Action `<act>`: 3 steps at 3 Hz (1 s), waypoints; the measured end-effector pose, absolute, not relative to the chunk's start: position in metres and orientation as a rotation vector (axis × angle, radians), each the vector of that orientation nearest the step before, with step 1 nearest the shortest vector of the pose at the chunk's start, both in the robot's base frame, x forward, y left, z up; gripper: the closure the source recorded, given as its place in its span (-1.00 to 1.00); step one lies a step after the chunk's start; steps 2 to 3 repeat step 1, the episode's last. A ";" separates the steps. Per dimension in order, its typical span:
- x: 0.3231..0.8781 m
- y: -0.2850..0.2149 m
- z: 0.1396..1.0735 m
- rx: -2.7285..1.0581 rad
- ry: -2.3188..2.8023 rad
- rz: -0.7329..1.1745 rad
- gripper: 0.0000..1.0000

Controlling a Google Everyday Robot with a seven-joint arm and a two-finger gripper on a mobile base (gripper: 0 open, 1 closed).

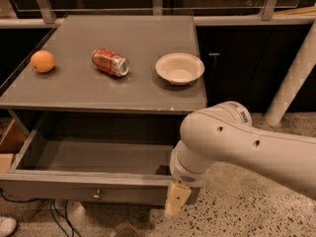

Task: Open top drawer

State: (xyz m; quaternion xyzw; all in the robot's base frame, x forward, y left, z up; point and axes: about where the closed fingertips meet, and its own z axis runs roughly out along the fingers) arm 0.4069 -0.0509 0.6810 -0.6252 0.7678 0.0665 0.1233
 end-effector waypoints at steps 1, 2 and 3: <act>0.407 -0.051 0.681 -1.823 2.240 0.194 -1.00; 0.407 -0.051 0.681 -1.823 2.240 0.194 -1.00; 0.407 -0.051 0.681 -1.823 2.240 0.194 -1.00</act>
Offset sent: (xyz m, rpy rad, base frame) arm 0.0000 0.0000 0.0000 0.0000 0.0000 0.0000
